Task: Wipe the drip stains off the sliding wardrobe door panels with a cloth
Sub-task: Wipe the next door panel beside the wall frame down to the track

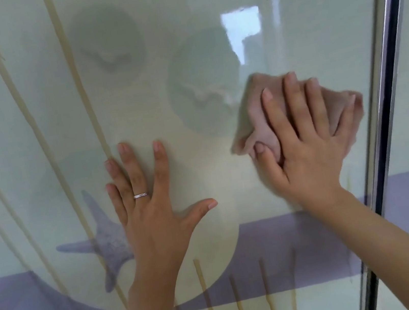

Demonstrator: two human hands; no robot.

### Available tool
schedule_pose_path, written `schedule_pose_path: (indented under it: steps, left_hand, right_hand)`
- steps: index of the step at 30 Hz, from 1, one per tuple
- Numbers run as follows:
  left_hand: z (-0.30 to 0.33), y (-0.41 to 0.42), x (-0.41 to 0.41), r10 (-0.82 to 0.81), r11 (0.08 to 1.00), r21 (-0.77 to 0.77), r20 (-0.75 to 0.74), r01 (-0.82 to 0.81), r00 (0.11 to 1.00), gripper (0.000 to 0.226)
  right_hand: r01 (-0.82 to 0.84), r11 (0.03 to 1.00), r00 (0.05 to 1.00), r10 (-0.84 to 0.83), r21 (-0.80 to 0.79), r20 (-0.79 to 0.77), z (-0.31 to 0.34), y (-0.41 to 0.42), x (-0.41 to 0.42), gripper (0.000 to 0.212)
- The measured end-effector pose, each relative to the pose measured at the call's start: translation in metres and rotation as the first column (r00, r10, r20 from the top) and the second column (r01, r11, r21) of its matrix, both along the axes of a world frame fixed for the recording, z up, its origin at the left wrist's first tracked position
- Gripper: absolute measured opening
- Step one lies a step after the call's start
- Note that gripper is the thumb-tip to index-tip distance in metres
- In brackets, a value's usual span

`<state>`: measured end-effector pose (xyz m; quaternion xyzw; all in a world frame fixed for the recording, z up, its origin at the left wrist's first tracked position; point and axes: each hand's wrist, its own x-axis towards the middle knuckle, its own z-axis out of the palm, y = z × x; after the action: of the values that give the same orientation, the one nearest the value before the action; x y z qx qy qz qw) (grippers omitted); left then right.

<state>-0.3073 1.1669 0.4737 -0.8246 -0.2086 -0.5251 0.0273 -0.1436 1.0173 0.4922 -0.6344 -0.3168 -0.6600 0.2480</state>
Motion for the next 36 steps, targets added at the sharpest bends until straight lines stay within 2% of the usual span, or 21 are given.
schedule_pose_path:
  steps: [2, 4, 8, 10, 13, 15, 19, 21, 27, 30, 33, 36]
  left_hand:
    - [0.0, 0.001, 0.001, 0.005, 1.0, -0.004, 0.001, -0.005, 1.0, 0.101]
    - [-0.001, 0.002, 0.002, 0.006, 1.0, -0.004, 0.004, -0.006, 1.0, 0.103]
    - [-0.001, 0.001, 0.002, 0.013, 1.0, -0.006, -0.005, -0.013, 1.0, 0.107]
    - [0.0, -0.001, 0.002, 0.011, 1.0, -0.011, -0.001, -0.011, 1.0, 0.107]
    - [0.001, -0.002, 0.003, -0.004, 1.0, -0.026, 0.007, 0.004, 1.0, 0.107]
    - [0.0, -0.002, 0.003, -0.008, 0.999, -0.032, 0.012, 0.008, 1.0, 0.107]
    - [0.0, -0.001, 0.003, -0.003, 1.0, -0.024, 0.011, 0.003, 1.0, 0.108]
    - [0.001, -0.001, 0.002, -0.003, 1.0, -0.023, 0.016, 0.003, 1.0, 0.108]
    - [-0.001, -0.001, 0.003, 0.001, 1.0, -0.018, 0.035, 0.0, 0.999, 0.107]
    - [0.0, 0.0, 0.004, -0.009, 1.0, -0.019, 0.033, 0.01, 0.999, 0.107]
    - [0.0, -0.002, 0.002, -0.011, 1.0, -0.021, 0.023, 0.012, 1.0, 0.108]
    - [0.0, -0.003, 0.002, -0.015, 1.0, -0.022, 0.015, 0.015, 1.0, 0.108]
  right_hand:
    - [0.013, 0.997, 0.999, -0.011, 0.071, -0.033, 0.0, -0.002, 0.004, 0.058]
    - [0.031, 0.996, 0.998, -0.026, 0.081, -0.056, -0.027, 0.0, 0.005, 0.06]
    - [0.08, 0.994, 0.989, -0.089, -0.08, -0.115, -0.11, -0.006, -0.002, 0.063]
    - [0.048, 0.994, 0.992, -0.059, -0.099, -0.116, -0.103, -0.011, -0.003, 0.062]
    - [0.019, 1.0, 0.993, -0.015, 0.025, -0.12, -0.05, -0.011, 0.001, 0.059]
    - [0.028, 0.998, 0.994, -0.022, 0.059, -0.107, -0.042, -0.009, 0.005, 0.06]
    - [0.066, 0.994, 0.991, -0.075, -0.088, -0.114, -0.116, -0.014, 0.007, 0.063]
    - [0.063, 0.99, 0.99, -0.077, -0.125, -0.115, -0.132, -0.02, 0.005, 0.063]
    - [0.023, 0.998, 0.996, -0.017, 0.064, -0.093, -0.041, -0.012, 0.008, 0.058]
    - [0.047, 0.999, 0.994, -0.045, 0.026, -0.1, -0.074, -0.012, 0.014, 0.062]
    - [0.055, 0.993, 0.992, -0.067, -0.109, -0.11, -0.139, -0.024, 0.012, 0.063]
    - [0.027, 0.993, 0.991, -0.042, -0.119, -0.124, -0.135, -0.03, 0.011, 0.063]
